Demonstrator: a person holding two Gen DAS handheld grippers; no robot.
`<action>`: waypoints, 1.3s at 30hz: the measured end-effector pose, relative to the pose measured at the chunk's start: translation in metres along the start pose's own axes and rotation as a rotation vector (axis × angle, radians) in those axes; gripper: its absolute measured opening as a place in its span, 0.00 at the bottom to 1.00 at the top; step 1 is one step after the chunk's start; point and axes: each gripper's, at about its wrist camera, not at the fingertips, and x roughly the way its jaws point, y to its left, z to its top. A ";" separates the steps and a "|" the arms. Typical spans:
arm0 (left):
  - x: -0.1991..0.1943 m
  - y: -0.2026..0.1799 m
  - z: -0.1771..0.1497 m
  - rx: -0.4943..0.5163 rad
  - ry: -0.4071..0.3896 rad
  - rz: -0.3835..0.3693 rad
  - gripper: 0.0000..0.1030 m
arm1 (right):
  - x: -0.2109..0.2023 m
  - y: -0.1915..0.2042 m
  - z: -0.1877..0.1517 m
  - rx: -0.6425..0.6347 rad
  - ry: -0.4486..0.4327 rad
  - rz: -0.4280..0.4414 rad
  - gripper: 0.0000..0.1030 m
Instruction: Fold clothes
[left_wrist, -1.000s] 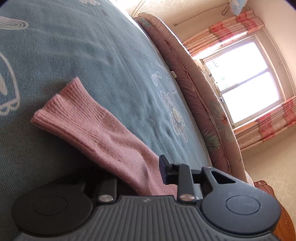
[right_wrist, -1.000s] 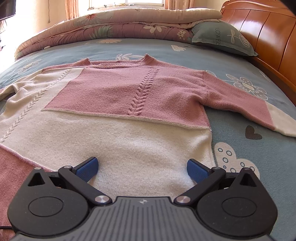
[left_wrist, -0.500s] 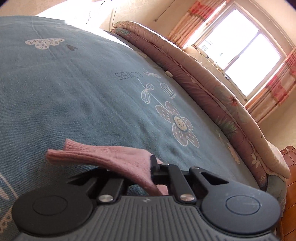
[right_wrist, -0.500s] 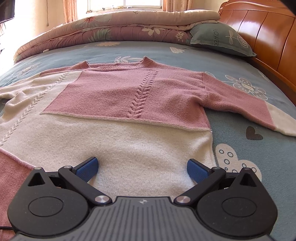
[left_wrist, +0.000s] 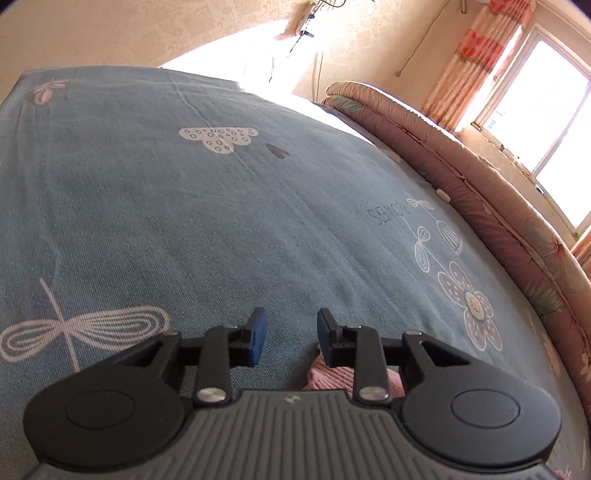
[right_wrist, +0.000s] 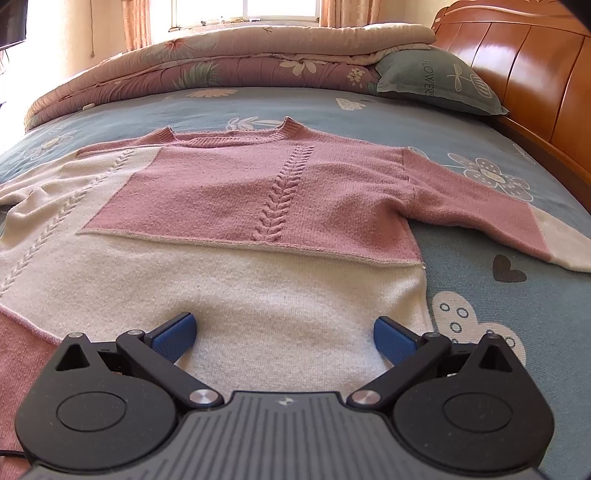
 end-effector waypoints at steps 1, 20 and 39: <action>-0.002 -0.013 -0.003 0.046 0.015 -0.026 0.34 | 0.000 0.000 0.000 0.001 -0.001 -0.001 1.00; 0.021 -0.230 -0.144 0.612 0.172 -0.153 0.77 | -0.002 0.000 0.003 -0.007 0.034 -0.001 1.00; -0.053 -0.271 -0.229 0.521 0.481 -0.603 0.82 | -0.008 0.001 -0.001 -0.018 0.041 -0.004 1.00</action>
